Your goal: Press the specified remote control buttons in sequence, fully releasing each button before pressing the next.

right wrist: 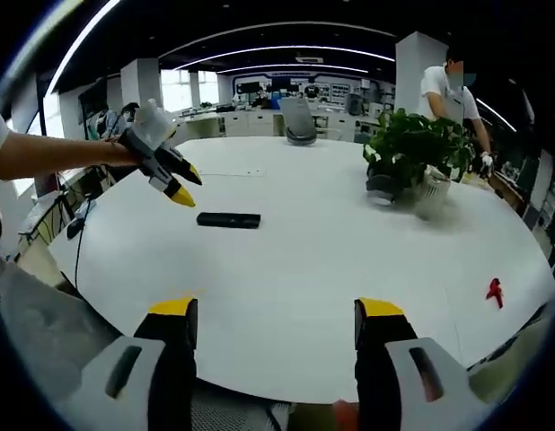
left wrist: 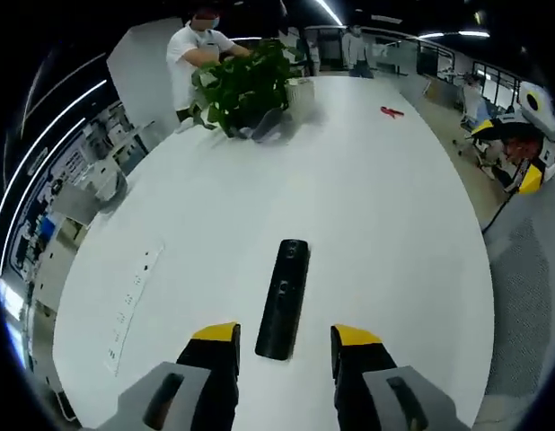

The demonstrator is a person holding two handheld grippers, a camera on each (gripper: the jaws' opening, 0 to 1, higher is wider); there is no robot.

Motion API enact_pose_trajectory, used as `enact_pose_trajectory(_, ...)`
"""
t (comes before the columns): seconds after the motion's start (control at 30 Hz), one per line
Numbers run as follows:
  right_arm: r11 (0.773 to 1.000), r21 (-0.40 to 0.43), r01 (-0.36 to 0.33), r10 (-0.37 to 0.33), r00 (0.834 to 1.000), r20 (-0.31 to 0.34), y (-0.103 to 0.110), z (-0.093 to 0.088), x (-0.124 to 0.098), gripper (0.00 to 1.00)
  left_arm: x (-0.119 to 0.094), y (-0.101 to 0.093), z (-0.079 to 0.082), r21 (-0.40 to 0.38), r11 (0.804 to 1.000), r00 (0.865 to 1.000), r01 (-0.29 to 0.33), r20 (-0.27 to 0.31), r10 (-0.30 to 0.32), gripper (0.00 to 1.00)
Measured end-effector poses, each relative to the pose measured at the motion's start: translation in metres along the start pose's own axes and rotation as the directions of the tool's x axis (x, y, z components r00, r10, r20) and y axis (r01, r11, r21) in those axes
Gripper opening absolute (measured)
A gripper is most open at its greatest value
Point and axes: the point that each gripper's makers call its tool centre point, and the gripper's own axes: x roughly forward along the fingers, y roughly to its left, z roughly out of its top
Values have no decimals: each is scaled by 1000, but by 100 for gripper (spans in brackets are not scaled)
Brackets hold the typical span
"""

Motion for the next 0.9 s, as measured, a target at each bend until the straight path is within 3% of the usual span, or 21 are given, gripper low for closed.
enact_pose_trajectory(0.13,1000,3,11,-11,1000,-1,-2,0,-1,74,18,1,-9,-20,998,997,57,-42,-58,38)
enact_pose_trajectory(0.43,1000,5,25,-25,1000,-10,-5,-1,0,73,47,10,-28,-43,992,985,120,-120,-125,38)
enact_pose_trajectory(0.9,1000,7,27,-27,999,-24,-6,-3,0,72,61,6,-41,-30,989,973,142,-178,-145,31)
